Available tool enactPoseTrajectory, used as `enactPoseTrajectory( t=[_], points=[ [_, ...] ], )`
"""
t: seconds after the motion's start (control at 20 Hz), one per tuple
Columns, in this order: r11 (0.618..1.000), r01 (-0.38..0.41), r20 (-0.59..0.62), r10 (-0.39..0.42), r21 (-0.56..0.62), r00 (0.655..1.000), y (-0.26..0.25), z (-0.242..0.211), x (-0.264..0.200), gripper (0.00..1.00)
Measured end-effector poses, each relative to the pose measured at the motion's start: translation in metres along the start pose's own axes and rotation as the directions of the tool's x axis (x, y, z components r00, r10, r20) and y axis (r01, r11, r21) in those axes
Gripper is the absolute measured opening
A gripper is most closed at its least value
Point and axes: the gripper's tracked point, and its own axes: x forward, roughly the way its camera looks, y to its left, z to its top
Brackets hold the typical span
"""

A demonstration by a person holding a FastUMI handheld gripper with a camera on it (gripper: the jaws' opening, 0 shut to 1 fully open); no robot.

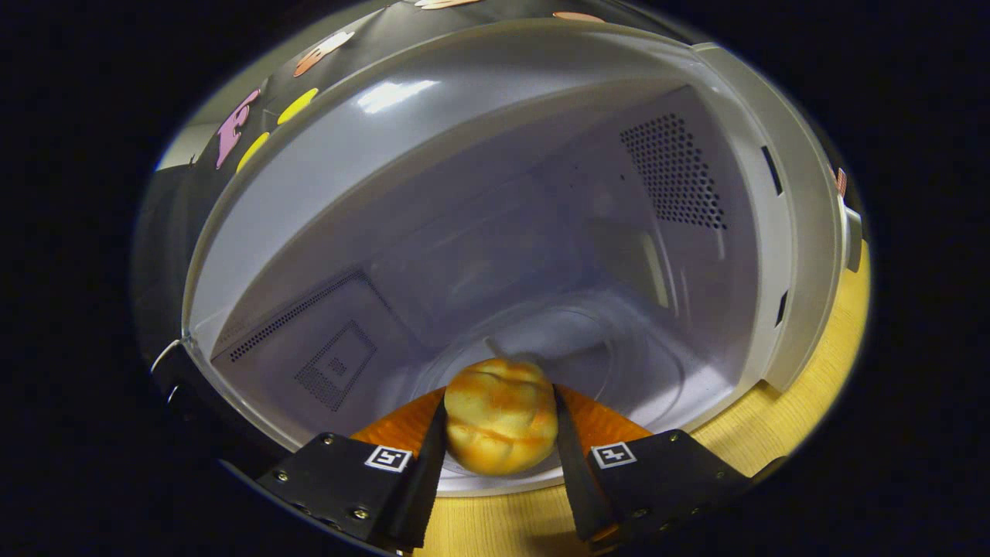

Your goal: Open the microwave, put the food inside, and close the microwave door.

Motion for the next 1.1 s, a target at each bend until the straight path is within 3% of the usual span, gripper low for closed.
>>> enactPoseTrajectory(
  t=[0.25, 0.3, 0.4, 0.65, 0.85, 1.1],
  points=[
    [1.0, 0.0, 0.048, 0.0, 0.003, 0.999, 0.011, -0.003, 0.018, 0.7],
    [1.0, -0.006, 0.058, 0.007, -0.009, 0.998, 0.014, -0.005, 0.017, 0.8],
    [0.999, -0.014, 0.061, 0.017, -0.042, 0.998, 0.018, -0.009, 0.014, 0.89],
    [0.991, 0.009, 0.049, -0.003, -0.137, 0.999, 0.018, -0.011, -0.01, 0.98],
    [0.976, -0.032, 0.064, 0.047, -0.217, 0.997, 0.034, -0.001, -0.059, 0.98],
    [0.939, -0.179, 0.141, 0.228, -0.295, 0.963, 0.095, 0.036, -0.177, 0.97]
  ],
)
